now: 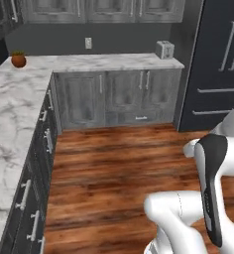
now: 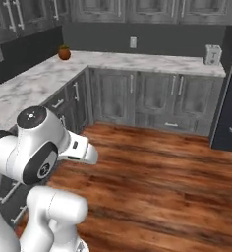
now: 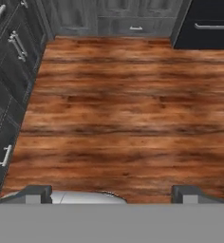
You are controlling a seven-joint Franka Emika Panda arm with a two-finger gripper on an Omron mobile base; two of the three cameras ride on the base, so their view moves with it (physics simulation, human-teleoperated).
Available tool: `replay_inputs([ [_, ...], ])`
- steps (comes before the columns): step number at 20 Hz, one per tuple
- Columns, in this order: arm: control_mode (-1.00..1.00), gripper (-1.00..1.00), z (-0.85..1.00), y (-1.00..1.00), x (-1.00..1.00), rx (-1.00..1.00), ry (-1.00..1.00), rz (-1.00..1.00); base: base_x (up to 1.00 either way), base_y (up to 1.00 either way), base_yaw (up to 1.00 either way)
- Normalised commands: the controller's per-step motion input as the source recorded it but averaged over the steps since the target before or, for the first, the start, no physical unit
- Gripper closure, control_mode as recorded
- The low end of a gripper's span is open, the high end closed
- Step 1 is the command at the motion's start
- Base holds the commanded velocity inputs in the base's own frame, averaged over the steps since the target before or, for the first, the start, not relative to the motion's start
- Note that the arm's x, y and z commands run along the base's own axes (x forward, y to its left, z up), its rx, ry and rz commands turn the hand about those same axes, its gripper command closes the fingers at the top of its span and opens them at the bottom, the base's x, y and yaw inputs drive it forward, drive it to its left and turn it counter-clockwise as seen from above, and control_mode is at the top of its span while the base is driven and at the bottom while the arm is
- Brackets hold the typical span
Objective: Four empty soda cans are scattered around the kitchen. Gather all the cans and cluster them next to the stove for recycling.
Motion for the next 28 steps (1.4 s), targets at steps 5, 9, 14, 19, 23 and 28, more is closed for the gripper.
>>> replay_inputs([
  [5,1.00,-1.00,0.00,0.00,0.00,0.00,0.00,0.00,1.00,-0.33,-0.13],
  [9,1.00,-1.00,0.00,0.00,0.00,0.00,0.00,0.00,1.00,-0.42,-0.09],
  [14,1.00,-1.00,0.00,0.00,0.00,0.00,0.00,0.00,1.00,-0.57,-0.22],
  [19,1.00,-1.00,0.00,0.00,0.00,0.00,0.00,0.00,0.13,-0.11,-0.88],
  [23,1.00,-1.00,0.00,0.00,0.00,0.00,0.00,0.00,0.03,0.00,-0.93],
  [28,1.00,-1.00,0.00,0.00,0.00,0.00,0.00,0.00,0.29,0.00,-0.82],
])
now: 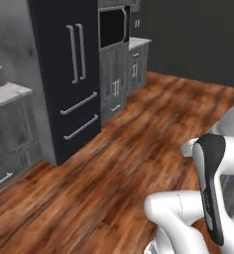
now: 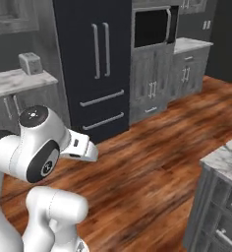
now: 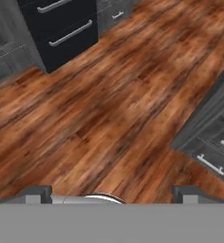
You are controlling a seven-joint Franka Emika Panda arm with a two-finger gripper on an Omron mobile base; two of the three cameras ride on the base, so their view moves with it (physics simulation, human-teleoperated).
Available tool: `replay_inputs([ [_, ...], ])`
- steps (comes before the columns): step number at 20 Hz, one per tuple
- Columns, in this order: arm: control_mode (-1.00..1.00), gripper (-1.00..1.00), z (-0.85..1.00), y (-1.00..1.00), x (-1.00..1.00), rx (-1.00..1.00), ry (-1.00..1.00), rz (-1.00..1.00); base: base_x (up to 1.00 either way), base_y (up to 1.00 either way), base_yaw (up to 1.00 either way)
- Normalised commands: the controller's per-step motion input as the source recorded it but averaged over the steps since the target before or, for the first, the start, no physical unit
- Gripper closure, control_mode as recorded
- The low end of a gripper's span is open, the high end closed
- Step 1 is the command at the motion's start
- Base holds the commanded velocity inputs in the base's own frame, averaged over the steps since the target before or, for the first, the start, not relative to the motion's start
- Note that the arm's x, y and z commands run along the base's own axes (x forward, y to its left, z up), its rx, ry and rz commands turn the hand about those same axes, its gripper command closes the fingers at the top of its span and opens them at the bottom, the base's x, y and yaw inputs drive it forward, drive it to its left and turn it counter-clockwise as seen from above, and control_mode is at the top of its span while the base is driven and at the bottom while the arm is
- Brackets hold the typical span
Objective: Four empty soda cans are scattered around the kitchen. Gather all the cans and cluster them next to the stove for recycling.
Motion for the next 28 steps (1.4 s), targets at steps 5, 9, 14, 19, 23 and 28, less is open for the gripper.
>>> replay_inputs([
  [5,1.00,-1.00,0.00,0.00,0.00,0.00,0.00,0.00,0.84,0.40,-0.67],
  [9,1.00,-1.00,0.00,0.00,0.00,0.00,0.00,0.00,0.96,0.98,-0.56],
  [14,1.00,-1.00,0.00,0.00,0.00,0.00,0.00,0.00,0.97,1.00,-0.51],
  [19,1.00,-1.00,0.00,0.00,0.00,0.00,0.00,0.00,1.00,1.00,-0.42],
  [23,1.00,-1.00,0.00,0.00,0.00,0.00,0.00,0.00,1.00,1.00,-0.33],
  [28,1.00,-1.00,0.00,0.00,0.00,0.00,0.00,0.00,1.00,0.85,-0.14],
])
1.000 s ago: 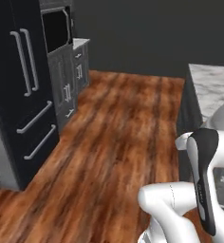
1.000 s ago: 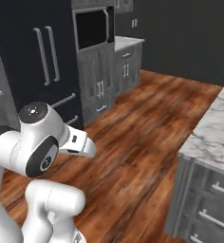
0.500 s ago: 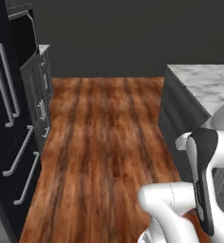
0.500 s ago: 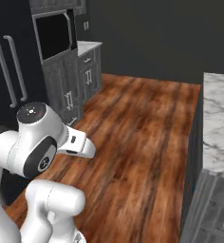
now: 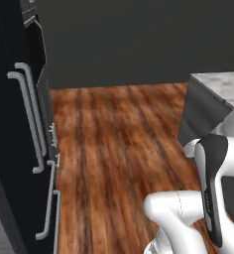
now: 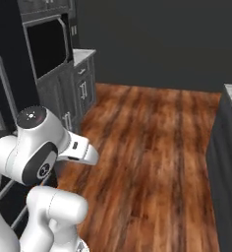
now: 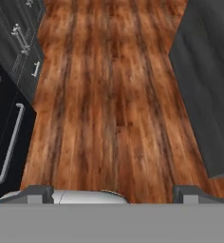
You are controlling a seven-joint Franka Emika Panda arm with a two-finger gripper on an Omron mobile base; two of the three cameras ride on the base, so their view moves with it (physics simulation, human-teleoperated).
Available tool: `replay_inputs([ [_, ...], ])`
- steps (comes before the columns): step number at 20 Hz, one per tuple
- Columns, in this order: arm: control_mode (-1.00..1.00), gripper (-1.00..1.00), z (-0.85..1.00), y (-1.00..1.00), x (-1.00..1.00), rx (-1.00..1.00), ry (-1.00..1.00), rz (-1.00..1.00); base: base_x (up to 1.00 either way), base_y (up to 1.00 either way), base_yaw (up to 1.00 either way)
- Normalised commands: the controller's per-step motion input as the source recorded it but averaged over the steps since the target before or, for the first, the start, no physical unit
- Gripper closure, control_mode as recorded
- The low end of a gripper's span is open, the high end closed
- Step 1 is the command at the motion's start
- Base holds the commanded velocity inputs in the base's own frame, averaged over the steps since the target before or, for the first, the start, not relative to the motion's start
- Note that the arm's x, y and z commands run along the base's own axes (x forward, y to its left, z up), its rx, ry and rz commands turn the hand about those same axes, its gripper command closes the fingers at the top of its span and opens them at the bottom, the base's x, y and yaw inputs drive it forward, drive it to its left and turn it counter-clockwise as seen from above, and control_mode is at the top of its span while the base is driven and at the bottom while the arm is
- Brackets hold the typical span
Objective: Four empty soda cans are scattered around the kitchen. Gather all the cans and cluster them next to the stove for recycling.
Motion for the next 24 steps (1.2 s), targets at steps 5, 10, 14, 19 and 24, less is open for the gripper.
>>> replay_inputs([
  [5,1.00,-1.00,0.00,0.00,0.00,0.00,0.00,0.00,1.00,-0.25,0.08],
  [10,1.00,-1.00,0.00,0.00,0.00,0.00,0.00,0.00,1.00,-0.84,0.25],
  [14,1.00,-1.00,0.00,0.00,0.00,0.00,0.00,0.00,1.00,-0.60,0.26],
  [19,1.00,-1.00,0.00,0.00,0.00,0.00,0.00,0.00,1.00,-0.02,0.02],
  [24,1.00,-1.00,0.00,0.00,0.00,0.00,0.00,0.00,1.00,0.00,0.00],
])
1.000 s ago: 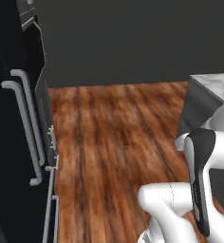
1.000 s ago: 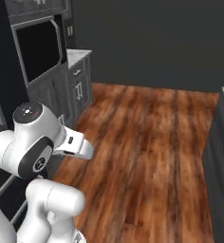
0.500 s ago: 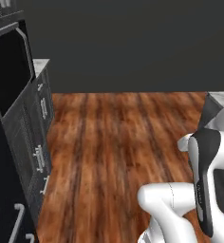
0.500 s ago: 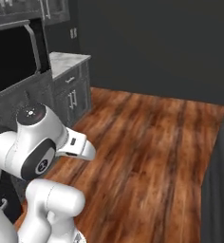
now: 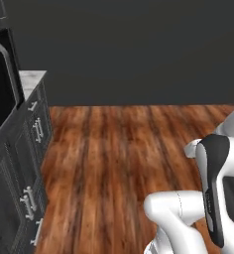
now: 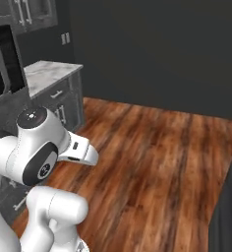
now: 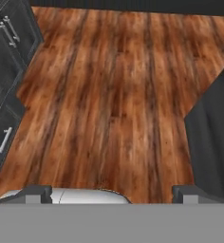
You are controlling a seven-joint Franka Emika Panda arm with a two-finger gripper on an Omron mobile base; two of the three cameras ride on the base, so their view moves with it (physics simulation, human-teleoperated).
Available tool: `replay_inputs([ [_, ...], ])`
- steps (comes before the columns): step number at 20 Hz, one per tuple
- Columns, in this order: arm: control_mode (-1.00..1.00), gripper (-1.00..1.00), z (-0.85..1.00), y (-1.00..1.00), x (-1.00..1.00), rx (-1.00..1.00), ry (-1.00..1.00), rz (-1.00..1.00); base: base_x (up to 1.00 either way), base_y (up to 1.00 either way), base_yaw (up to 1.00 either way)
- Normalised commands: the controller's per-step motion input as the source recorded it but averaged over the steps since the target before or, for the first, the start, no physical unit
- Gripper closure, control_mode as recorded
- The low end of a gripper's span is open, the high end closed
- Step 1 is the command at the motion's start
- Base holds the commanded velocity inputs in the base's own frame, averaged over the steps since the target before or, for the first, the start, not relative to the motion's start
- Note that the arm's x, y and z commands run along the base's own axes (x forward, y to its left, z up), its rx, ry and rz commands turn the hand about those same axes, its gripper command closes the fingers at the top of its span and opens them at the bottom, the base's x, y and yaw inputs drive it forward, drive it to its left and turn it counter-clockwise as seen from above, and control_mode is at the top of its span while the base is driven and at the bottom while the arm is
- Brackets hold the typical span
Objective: Four empty soda cans are scattered around the kitchen. Gather all the cans and cluster them next to the stove for recycling.
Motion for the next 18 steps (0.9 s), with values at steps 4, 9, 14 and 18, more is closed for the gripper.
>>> replay_inputs([
  [4,1.00,-1.00,0.00,0.00,0.00,0.00,0.00,0.00,1.00,0.06,0.00],
  [9,1.00,-1.00,0.00,0.00,0.00,0.00,0.00,0.00,1.00,0.18,0.00],
  [14,1.00,-1.00,0.00,0.00,0.00,0.00,0.00,0.00,1.00,0.24,0.00],
  [18,1.00,-1.00,0.00,0.00,0.00,0.00,0.00,0.00,1.00,0.19,0.00],
])
